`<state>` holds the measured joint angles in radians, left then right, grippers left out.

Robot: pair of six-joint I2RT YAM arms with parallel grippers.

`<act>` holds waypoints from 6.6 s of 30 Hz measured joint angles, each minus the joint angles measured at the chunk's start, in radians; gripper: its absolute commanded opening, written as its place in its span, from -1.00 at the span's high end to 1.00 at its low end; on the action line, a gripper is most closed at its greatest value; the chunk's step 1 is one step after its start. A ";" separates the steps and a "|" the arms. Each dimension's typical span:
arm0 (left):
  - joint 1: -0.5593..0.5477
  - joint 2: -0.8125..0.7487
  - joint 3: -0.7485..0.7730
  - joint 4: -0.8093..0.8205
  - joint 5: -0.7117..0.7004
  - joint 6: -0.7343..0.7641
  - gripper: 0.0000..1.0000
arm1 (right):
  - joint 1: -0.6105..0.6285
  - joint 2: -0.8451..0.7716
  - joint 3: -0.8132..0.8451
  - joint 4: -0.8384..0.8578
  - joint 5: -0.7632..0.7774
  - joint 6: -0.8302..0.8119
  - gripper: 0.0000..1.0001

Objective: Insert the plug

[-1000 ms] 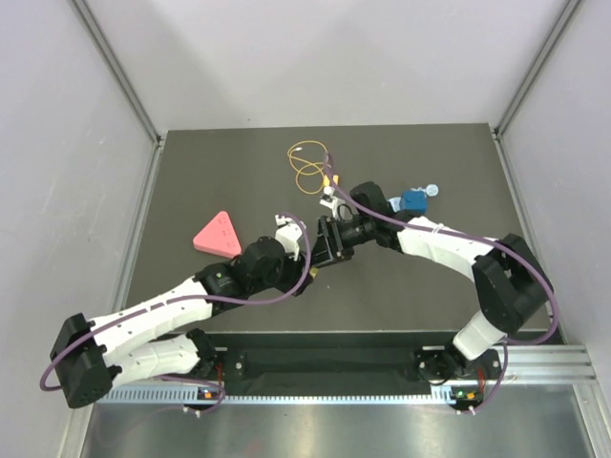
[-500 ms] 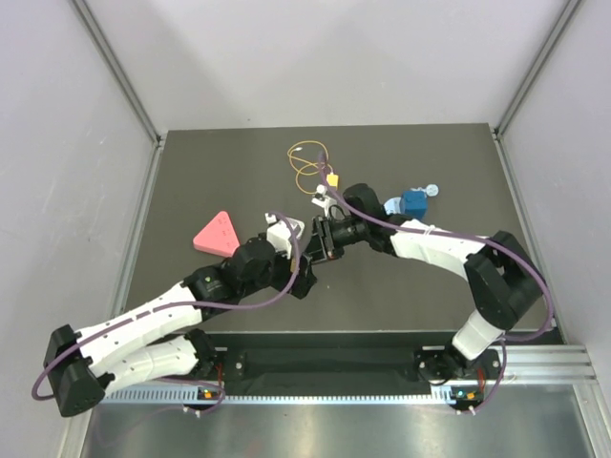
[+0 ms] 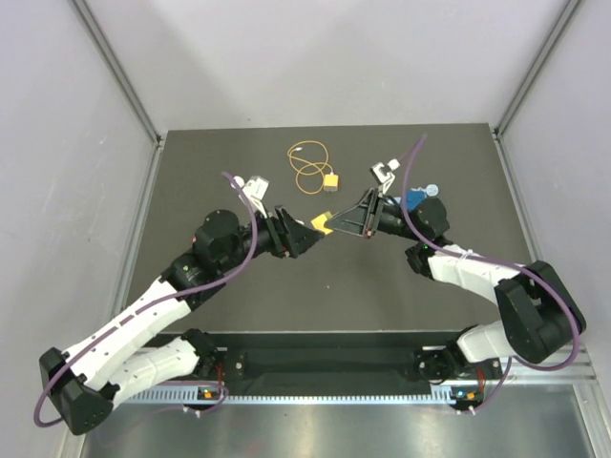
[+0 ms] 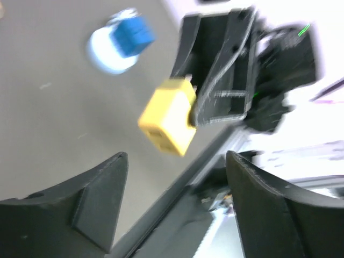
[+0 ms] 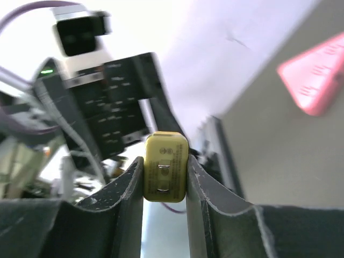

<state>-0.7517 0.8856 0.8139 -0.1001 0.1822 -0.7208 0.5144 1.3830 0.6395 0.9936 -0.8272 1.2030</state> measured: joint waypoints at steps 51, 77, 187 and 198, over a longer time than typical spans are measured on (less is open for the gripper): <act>0.108 0.224 0.584 -0.647 -0.334 0.090 1.00 | -0.165 -0.388 -0.060 -0.131 0.078 -0.064 -1.00; 0.495 1.062 0.937 -1.045 -0.639 0.227 1.00 | -0.165 -0.532 0.054 -0.990 0.254 -0.601 -0.99; 0.609 1.146 0.949 -1.074 -0.560 0.143 1.00 | -0.166 -0.612 0.103 -1.185 0.419 -0.740 -1.00; 0.614 1.146 0.949 -1.079 -0.559 0.133 1.00 | -0.166 -0.612 0.103 -1.198 0.425 -0.750 -0.99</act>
<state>-0.1379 2.0319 1.7634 -1.1793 -0.3771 -0.5880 0.3489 0.7715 0.7425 -0.2047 -0.4019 0.4530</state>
